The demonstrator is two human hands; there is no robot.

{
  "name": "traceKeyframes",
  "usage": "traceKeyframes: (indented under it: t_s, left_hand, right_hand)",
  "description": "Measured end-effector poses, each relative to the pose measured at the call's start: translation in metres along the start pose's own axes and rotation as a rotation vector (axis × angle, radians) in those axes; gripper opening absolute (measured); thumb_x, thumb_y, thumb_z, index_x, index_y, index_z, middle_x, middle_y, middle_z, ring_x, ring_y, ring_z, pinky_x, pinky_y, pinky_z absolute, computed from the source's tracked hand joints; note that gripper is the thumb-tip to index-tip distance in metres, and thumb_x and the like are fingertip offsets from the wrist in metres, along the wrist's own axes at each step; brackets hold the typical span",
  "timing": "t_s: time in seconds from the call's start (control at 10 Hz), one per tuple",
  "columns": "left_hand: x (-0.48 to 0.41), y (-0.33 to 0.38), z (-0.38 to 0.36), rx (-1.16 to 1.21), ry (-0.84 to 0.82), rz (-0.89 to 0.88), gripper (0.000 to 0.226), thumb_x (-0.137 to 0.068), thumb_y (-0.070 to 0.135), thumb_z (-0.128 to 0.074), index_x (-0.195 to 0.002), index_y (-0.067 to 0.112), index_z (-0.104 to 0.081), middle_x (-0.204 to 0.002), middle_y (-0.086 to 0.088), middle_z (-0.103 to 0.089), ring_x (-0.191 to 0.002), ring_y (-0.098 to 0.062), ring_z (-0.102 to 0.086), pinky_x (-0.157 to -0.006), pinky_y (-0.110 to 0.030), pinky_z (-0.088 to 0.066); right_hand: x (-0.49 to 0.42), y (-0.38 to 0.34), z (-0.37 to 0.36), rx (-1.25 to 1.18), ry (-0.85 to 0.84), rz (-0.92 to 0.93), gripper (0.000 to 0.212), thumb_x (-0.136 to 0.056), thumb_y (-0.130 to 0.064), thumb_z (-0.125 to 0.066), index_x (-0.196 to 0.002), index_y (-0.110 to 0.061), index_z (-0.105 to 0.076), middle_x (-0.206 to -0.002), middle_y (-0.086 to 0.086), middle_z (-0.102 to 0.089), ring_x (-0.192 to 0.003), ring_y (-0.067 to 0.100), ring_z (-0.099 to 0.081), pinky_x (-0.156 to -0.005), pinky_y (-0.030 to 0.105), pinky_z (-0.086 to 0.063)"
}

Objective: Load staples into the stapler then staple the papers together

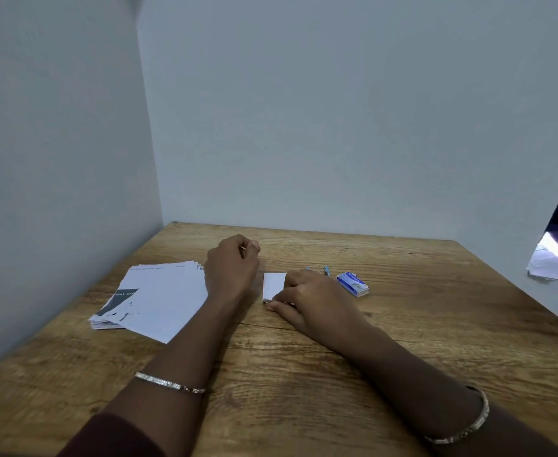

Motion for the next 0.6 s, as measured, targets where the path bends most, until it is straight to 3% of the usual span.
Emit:
traceKeyframes:
  t_s: [0.2,0.3,0.4,0.6]
  left_hand:
    - [-0.003,0.000,0.002,-0.066,-0.004,-0.030,0.026,-0.098,0.033,-0.054,-0.094,0.015,-0.074,-0.082,0.000,-0.075,-0.080,-0.018,-0.067,-0.068,-0.028,-0.043]
    - [-0.001,0.005,0.009,-0.037,0.020,-0.056,0.026,-0.098,0.031,-0.054,-0.092,0.016,-0.073,-0.078,0.001,-0.074,-0.077,-0.016,-0.067,-0.065,-0.027,-0.043]
    - [0.010,0.016,0.015,0.040,0.036,-0.090,0.025,-0.098,0.031,-0.054,-0.088,0.018,-0.072,-0.072,0.003,-0.071,-0.071,-0.015,-0.066,-0.065,-0.031,-0.052]
    - [0.048,0.040,0.022,0.074,0.008,-0.159,0.021,-0.097,0.028,-0.056,-0.085,0.019,-0.072,-0.070,0.006,-0.070,-0.069,-0.010,-0.064,-0.061,-0.027,-0.046]
  right_hand:
    - [0.004,0.008,-0.004,-0.116,-0.039,-0.090,0.048,-0.096,-0.059,-0.051,-0.112,-0.022,-0.078,-0.098,-0.003,-0.067,-0.098,0.013,-0.057,-0.069,0.030,-0.041]
    - [0.008,0.014,0.003,-0.187,-0.002,-0.165,0.043,-0.098,-0.051,-0.053,-0.115,-0.020,-0.076,-0.101,-0.002,-0.068,-0.099,0.013,-0.059,-0.078,0.036,-0.050]
    - [0.015,0.019,0.015,-0.202,0.078,-0.220,0.031,-0.102,-0.035,-0.052,-0.102,-0.018,-0.077,-0.089,-0.006,-0.061,-0.089,0.012,-0.056,-0.078,0.037,-0.048]
    - [0.047,0.035,0.043,-0.192,0.290,-0.411,0.032,-0.099,-0.028,-0.057,-0.076,-0.010,-0.069,-0.071,-0.001,-0.058,-0.070,0.012,-0.048,-0.064,0.028,-0.028]
Point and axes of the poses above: each hand's wrist, its own x-axis away from the middle knuckle, its own z-axis out of the back of the hand, y = z × x, the point moved 10 cm from there along -x, towards the middle knuckle
